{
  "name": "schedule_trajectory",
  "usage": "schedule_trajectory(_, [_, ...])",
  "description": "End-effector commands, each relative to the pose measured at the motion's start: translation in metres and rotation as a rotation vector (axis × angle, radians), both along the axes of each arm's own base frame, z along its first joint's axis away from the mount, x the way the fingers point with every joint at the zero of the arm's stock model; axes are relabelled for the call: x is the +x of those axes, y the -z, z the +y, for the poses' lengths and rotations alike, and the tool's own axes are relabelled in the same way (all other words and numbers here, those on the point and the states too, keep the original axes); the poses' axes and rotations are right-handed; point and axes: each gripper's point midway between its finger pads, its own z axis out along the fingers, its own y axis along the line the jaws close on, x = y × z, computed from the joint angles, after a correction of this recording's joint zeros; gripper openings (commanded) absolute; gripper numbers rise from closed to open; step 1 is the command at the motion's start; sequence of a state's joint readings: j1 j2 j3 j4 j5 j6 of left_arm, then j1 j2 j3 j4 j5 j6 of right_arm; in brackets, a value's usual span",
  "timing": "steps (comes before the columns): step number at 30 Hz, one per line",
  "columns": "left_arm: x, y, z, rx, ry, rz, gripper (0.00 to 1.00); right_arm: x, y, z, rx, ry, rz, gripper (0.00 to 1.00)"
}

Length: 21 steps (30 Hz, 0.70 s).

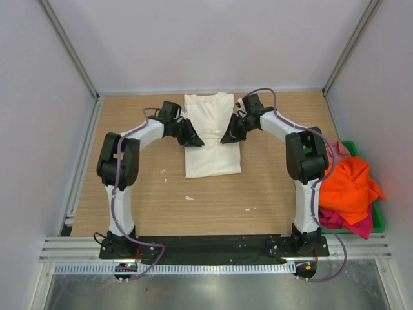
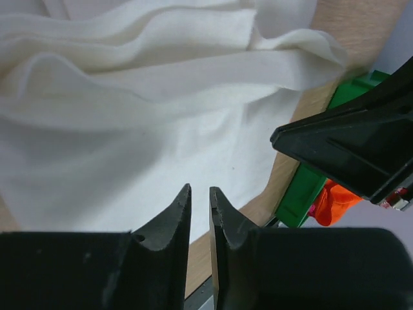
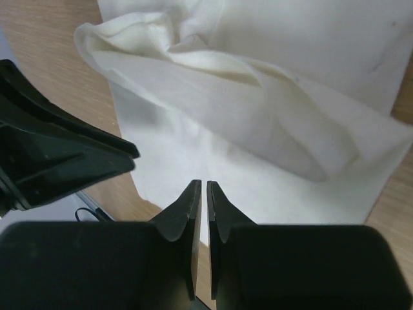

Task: Fold and stack the t-shirts
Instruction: Fold the tshirt

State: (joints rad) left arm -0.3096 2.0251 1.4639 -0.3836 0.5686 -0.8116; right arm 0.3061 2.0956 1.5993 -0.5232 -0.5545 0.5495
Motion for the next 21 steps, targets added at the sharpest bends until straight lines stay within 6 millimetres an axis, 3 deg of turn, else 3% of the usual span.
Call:
schedule_trajectory(1, [0.025,-0.006,-0.024,-0.134,0.022,-0.033,0.18,0.028,0.009,0.007,0.044,0.043,-0.049,0.15])
schedule_trajectory(2, [0.031,0.005,-0.027,-0.133,0.024,-0.021,0.18,0.031,0.015,0.007,0.035,0.048,-0.041,0.16])
schedule_trajectory(4, [0.052,-0.003,-0.031,-0.135,0.027,-0.07,0.18,0.046,0.018,0.008,0.021,0.054,-0.06,0.19])
schedule_trajectory(6, [0.063,0.012,-0.029,-0.112,0.018,-0.051,0.18,0.067,0.016,0.006,-0.005,0.073,-0.101,0.22])
schedule_trajectory(7, [0.08,0.0,-0.024,-0.103,-0.004,-0.076,0.17,0.072,0.017,0.003,-0.025,0.077,-0.096,0.25])
schedule_trajectory(8, [0.086,0.009,-0.021,-0.095,-0.019,-0.061,0.17,0.08,0.015,-0.001,-0.048,0.087,-0.113,0.26])
schedule_trajectory(9, [0.095,0.005,-0.017,-0.093,-0.036,-0.073,0.17,0.1,-0.003,-0.004,-0.061,0.094,-0.176,0.28])
schedule_trajectory(11, [0.115,-0.004,-0.003,-0.081,-0.088,-0.112,0.18,0.114,0.003,-0.017,-0.108,0.125,-0.176,0.31])
schedule_trajectory(13, [0.121,0.003,0.01,-0.061,-0.115,-0.097,0.21,0.132,0.002,-0.034,-0.131,0.161,-0.185,0.34])
schedule_trajectory(14, [0.126,-0.004,0.012,-0.066,-0.111,-0.103,0.21,0.136,-0.001,-0.04,-0.138,0.173,-0.182,0.34])
schedule_trajectory(15, [0.125,-0.004,0.018,-0.05,-0.094,-0.108,0.21,0.144,-0.013,-0.048,-0.138,0.188,-0.205,0.36])
schedule_trajectory(18, [0.105,-0.011,0.023,0.003,-0.05,-0.107,0.28,0.133,-0.034,-0.051,-0.143,0.167,-0.204,0.44])
schedule_trajectory(19, [0.098,-0.035,0.023,-0.006,-0.038,-0.146,0.3,0.124,-0.053,-0.051,-0.132,0.158,-0.214,0.47])
schedule_trajectory(20, [0.089,-0.044,0.021,-0.012,-0.022,-0.158,0.35,0.114,-0.067,-0.043,-0.082,0.127,-0.213,0.49])
schedule_trajectory(21, [0.067,-0.035,0.016,-0.019,0.014,-0.115,0.36,0.094,-0.054,-0.04,-0.062,0.105,-0.15,0.54])
